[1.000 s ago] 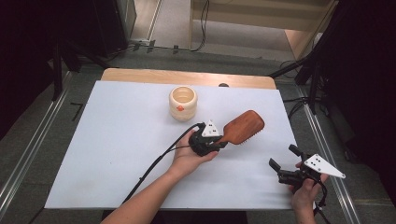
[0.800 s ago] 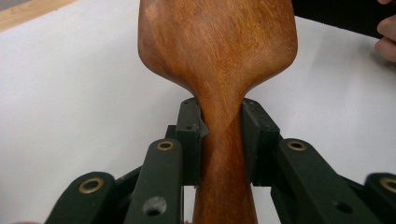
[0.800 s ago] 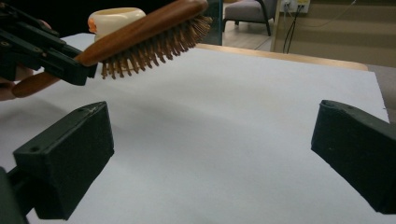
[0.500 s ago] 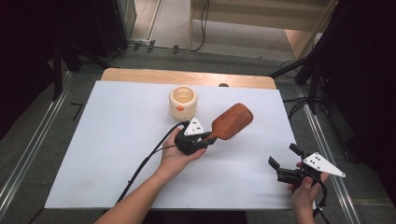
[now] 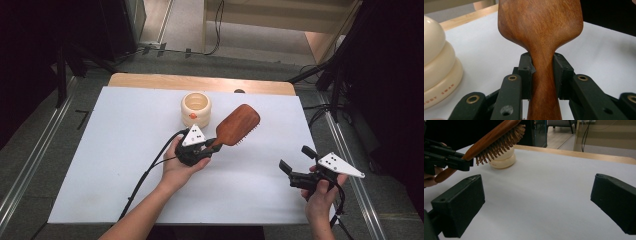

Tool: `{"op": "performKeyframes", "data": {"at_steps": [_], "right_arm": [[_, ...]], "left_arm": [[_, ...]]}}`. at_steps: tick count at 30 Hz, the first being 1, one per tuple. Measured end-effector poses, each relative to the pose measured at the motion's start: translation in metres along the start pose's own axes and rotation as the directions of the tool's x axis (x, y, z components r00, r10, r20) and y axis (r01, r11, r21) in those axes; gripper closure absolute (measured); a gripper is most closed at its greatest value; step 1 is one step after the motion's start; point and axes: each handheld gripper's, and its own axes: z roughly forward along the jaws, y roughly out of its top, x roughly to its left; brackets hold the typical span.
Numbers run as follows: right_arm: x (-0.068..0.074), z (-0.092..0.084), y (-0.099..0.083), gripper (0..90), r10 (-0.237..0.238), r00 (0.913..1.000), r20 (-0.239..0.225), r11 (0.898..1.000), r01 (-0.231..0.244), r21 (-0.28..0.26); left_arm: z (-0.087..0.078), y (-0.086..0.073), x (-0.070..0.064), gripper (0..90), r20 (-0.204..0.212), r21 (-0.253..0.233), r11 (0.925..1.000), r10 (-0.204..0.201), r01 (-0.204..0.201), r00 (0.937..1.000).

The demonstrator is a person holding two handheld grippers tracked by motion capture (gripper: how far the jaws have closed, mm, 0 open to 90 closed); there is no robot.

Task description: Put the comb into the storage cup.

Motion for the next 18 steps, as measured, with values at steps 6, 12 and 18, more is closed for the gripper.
{"op": "performKeyframes", "data": {"at_steps": [6,12,18], "right_arm": [[0.008,0.007,0.013,0.0,-0.004,0.9999,-0.016,1.0,0.004,0.003],[0.019,0.019,0.027,0.0,-0.002,0.9992,-0.041,1.0,0.003,0.017],[0.028,0.028,0.036,0.0,-0.002,0.9985,-0.055,1.0,0.003,0.026]], "left_arm": [[-0.01,-0.002,0.002,71.8,-0.015,-0.025,0.9997,-0.006,0.005,0.9999],[-0.019,-0.003,0.003,71.8,-0.031,-0.056,0.9984,-0.004,0.003,0.9995],[-0.028,-0.006,0.005,71.8,-0.041,-0.073,0.9973,-0.012,0.009,0.9991]]}}
